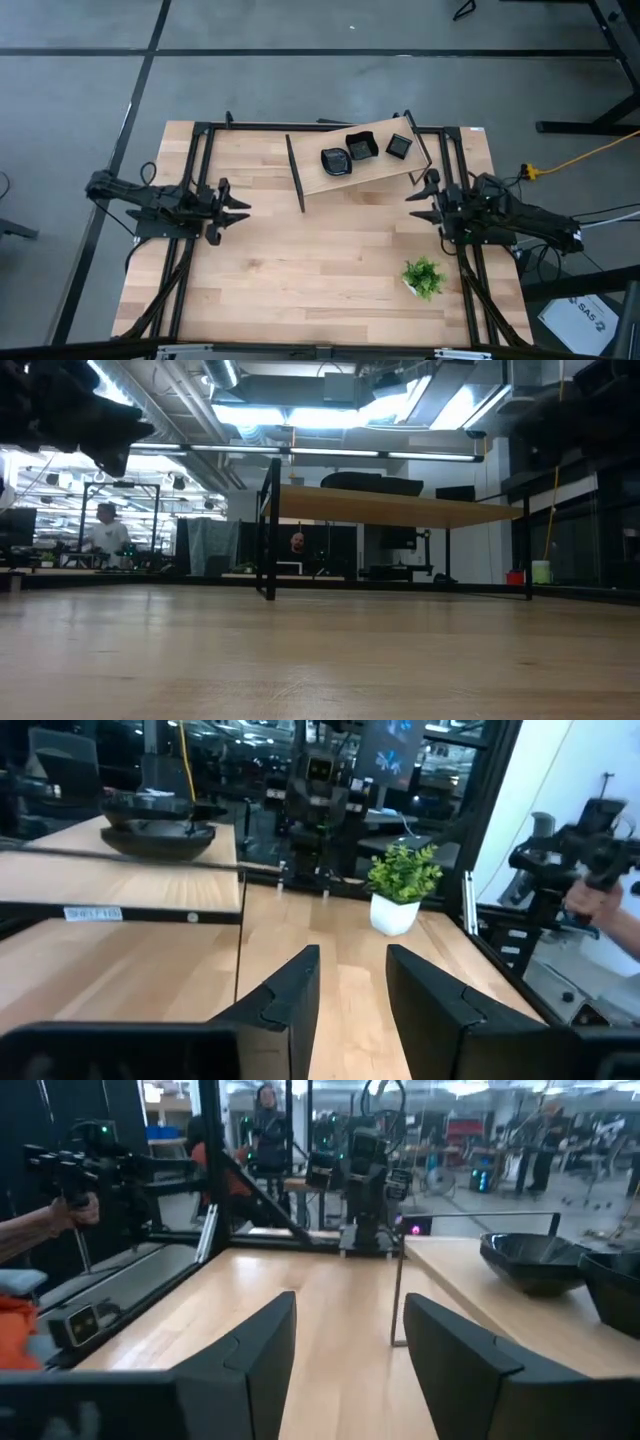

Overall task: Pick & Place Mini shaped plates
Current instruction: Return to Home Position

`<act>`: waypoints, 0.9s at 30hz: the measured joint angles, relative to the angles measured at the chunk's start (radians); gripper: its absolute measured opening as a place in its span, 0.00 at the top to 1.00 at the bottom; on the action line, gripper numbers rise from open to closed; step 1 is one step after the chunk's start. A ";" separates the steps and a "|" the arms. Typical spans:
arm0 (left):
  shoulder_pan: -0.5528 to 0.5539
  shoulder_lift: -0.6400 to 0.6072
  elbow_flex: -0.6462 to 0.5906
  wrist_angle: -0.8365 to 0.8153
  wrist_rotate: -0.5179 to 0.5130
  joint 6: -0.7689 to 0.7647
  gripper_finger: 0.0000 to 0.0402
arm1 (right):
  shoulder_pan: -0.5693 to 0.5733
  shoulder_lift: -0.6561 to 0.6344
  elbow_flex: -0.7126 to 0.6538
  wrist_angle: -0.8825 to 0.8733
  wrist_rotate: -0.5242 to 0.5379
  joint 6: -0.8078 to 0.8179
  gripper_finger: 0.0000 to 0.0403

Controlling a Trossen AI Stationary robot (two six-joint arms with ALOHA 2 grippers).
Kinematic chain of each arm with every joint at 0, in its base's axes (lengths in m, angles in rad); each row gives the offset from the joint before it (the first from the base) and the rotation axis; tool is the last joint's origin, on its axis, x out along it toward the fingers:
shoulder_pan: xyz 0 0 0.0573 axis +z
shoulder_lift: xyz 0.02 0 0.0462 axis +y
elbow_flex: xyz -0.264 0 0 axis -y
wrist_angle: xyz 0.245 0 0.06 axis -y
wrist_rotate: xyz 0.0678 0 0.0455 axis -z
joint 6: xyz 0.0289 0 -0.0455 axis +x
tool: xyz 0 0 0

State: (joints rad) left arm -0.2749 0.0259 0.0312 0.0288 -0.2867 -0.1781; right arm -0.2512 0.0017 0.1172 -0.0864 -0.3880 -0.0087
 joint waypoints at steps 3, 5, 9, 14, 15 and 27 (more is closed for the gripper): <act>0.000 -0.026 0.042 -0.075 -0.002 0.008 0.72 | 0.000 0.000 -0.080 0.130 0.005 0.026 0.54; 0.000 -0.025 0.076 -0.120 0.000 0.021 0.72 | 0.000 -0.001 -0.112 0.177 0.034 0.055 0.54; 0.000 -0.026 0.126 -0.194 -0.010 0.054 0.72 | 0.008 -0.001 -0.111 0.247 0.100 0.060 0.54; 0.000 -0.026 0.160 -0.252 -0.029 0.061 0.72 | 0.034 -0.001 -0.111 0.307 0.044 0.028 0.54; 0.000 -0.026 0.160 -0.255 -0.032 0.061 0.72 | 0.042 -0.001 -0.111 0.276 0.077 0.033 0.54; 0.000 -0.026 0.114 -0.209 -0.070 0.053 0.72 | 0.263 0.000 -0.111 0.174 0.519 0.059 0.54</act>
State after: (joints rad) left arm -0.2749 0.0000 0.1451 -0.1806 -0.3564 -0.1249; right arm 0.0119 0.0013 0.0059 0.0874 0.1311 0.0499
